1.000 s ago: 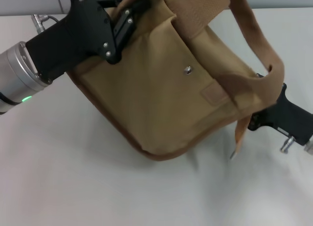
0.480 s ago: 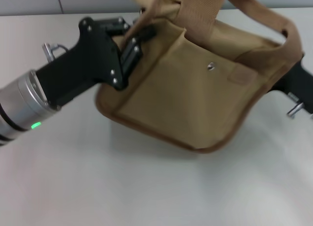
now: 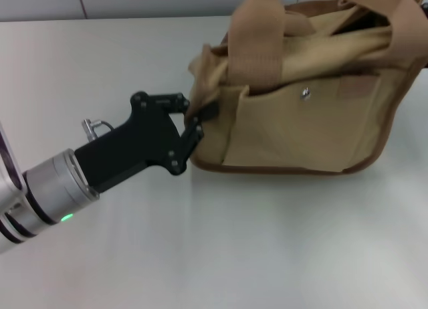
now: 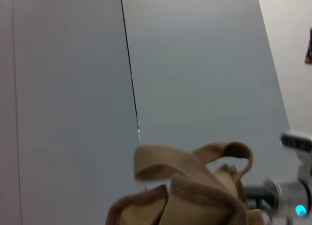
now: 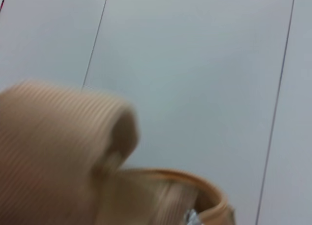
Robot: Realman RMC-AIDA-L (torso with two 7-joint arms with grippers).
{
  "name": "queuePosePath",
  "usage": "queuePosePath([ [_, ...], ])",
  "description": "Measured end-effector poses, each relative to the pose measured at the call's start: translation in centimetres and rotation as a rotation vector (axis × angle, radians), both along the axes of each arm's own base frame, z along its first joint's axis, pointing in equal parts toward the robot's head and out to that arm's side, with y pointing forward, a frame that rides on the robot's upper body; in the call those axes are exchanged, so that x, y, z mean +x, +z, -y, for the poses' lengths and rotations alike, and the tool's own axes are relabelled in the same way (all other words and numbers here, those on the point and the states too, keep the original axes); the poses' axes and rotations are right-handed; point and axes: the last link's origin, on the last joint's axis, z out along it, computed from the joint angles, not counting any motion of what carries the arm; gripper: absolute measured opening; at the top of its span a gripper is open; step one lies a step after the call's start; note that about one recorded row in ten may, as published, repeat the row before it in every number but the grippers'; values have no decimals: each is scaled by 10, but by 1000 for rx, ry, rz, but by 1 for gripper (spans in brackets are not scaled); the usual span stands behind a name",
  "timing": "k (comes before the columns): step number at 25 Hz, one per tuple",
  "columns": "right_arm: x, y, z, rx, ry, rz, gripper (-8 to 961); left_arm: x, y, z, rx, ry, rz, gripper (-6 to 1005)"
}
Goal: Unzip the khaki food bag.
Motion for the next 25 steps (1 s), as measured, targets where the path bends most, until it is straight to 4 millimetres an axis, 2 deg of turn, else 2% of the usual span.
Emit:
queuePosePath([
  [3, -1, 4, -1, 35, 2, -16, 111, -6, -3, 4, -7, 9, -28, 70],
  [6, 1, 7, 6, 38, 13, -27, 221, -12, -1, 10, 2, 29, -21, 70],
  [9, 9, 9, 20, 40, 7, -56, 336, -15, -1, 14, 1, 42, -14, 185],
  [16, 42, 8, 58, 15, -113, -116, 611, -20, 13, 23, 24, 22, 27, 466],
  [22, 66, 8, 95, 8, -202, -169, 739, -17, 24, 20, -13, 3, 55, 612],
  [25, 70, 15, 120, 68, -206, -266, 803, -14, 27, 22, -69, -23, 57, 676],
])
